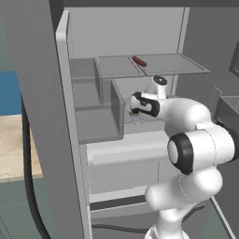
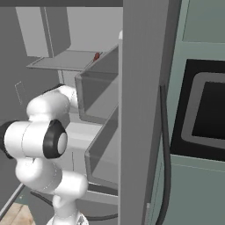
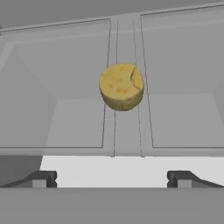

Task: Retrieve the sausage and cheese from the fridge and place them on the cutting board on the counter.

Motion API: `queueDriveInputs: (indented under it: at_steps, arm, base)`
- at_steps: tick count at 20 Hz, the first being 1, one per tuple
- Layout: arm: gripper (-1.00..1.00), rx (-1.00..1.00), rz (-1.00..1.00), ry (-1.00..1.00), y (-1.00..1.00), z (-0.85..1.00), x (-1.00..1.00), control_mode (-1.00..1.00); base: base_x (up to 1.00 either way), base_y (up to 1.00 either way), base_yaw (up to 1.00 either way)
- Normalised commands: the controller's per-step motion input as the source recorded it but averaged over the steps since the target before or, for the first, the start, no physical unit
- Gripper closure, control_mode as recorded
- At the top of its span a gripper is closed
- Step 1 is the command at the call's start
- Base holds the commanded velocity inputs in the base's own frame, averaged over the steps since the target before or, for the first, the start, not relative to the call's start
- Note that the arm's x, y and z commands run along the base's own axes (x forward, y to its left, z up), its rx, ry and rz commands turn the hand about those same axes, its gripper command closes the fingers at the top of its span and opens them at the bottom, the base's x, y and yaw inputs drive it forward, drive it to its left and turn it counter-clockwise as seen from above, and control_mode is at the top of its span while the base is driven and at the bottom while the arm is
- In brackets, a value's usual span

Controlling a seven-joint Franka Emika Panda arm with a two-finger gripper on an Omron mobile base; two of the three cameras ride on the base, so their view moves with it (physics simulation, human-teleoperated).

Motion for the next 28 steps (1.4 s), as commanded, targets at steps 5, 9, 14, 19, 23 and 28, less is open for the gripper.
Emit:
queueDriveInputs:
  at_steps: [5, 9, 14, 19, 23, 28]
  arm:
    - [-1.0, 0.01, 0.0, 0.0, 0.0, -0.33, 0.37, -1.0]
    - [-1.0, 0.02, 0.0, 0.0, 0.0, -0.28, 0.41, -1.0]
    - [-1.0, 0.03, 0.0, 0.0, 0.0, -0.18, 0.38, -1.0]
    - [-1.0, 0.04, 0.0, 0.0, 0.0, -0.1, 0.31, -1.0]
    - [-1.0, 0.02, 0.0, 0.0, 0.0, -0.16, 0.31, -1.0]
    - [-1.0, 0.0, 0.0, 0.0, 0.0, -0.27, 0.17, -1.0]
  base:
    - [0.0, 0.0, 0.0]
    - [0.0, 0.0, 0.0]
    - [0.0, 0.0, 0.0]
    - [0.0, 0.0, 0.0]
    - [0.0, 0.0, 0.0]
    - [0.0, 0.0, 0.0]
